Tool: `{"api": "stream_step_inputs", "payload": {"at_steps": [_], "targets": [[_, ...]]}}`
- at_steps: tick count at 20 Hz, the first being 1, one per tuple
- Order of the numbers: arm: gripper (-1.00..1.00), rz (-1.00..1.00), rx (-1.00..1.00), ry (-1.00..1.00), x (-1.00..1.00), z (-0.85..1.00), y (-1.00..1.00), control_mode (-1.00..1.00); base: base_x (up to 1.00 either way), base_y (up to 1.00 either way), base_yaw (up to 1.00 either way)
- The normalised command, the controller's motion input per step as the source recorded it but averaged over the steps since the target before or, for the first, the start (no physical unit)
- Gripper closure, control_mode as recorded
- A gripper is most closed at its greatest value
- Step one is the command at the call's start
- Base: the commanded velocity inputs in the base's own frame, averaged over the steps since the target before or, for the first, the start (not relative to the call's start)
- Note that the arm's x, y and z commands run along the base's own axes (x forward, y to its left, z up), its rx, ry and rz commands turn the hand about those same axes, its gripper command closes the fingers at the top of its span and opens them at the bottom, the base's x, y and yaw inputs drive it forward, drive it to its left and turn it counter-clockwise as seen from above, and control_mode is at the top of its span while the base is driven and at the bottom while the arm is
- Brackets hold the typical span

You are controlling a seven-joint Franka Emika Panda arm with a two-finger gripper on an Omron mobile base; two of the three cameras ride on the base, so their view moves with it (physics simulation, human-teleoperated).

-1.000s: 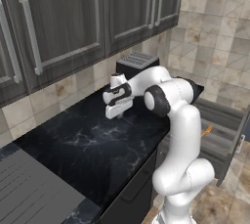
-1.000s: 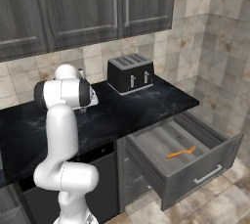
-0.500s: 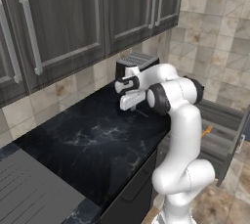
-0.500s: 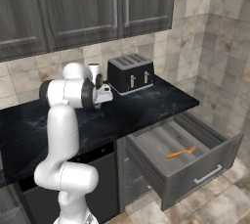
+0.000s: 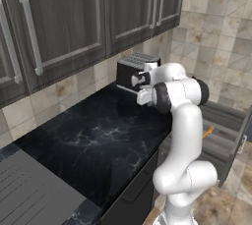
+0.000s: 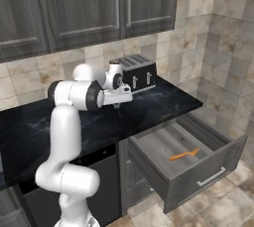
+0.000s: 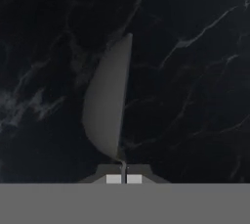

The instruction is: Organize the utensils by type. Pick up the wooden spoons from the counter and place them in the open cabinet. Then pick up the metallic utensils from the counter and place them in the open drawer.

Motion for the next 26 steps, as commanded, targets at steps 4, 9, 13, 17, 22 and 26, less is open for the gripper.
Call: {"api": "stream_step_inputs", "payload": {"at_steps": [4, 9, 13, 17, 22, 26], "targets": [[1.0, -0.25, 0.0, 0.0, 0.22, 0.0, -0.79, -1.0, 0.0, 0.0, 0.0], [1.0, -0.3, 0.0, 0.0, 0.26, 0.0, -0.74, -1.0, 0.0, 0.0, 0.0], [1.0, -0.34, 0.0, 0.0, 0.33, 0.0, -0.73, -1.0, 0.0, 0.0, 0.0], [1.0, -0.35, 0.0, 0.0, 0.19, 0.0, -0.82, -1.0, 0.0, 0.0, 0.0], [1.0, -0.35, 0.0, 0.0, 0.07, -0.01, -0.81, -1.0, 0.0, 0.0, 0.0], [1.0, -0.29, 0.0, 0.0, -0.02, -0.05, -0.9, -1.0, 0.0, 0.0, 0.0]]}}
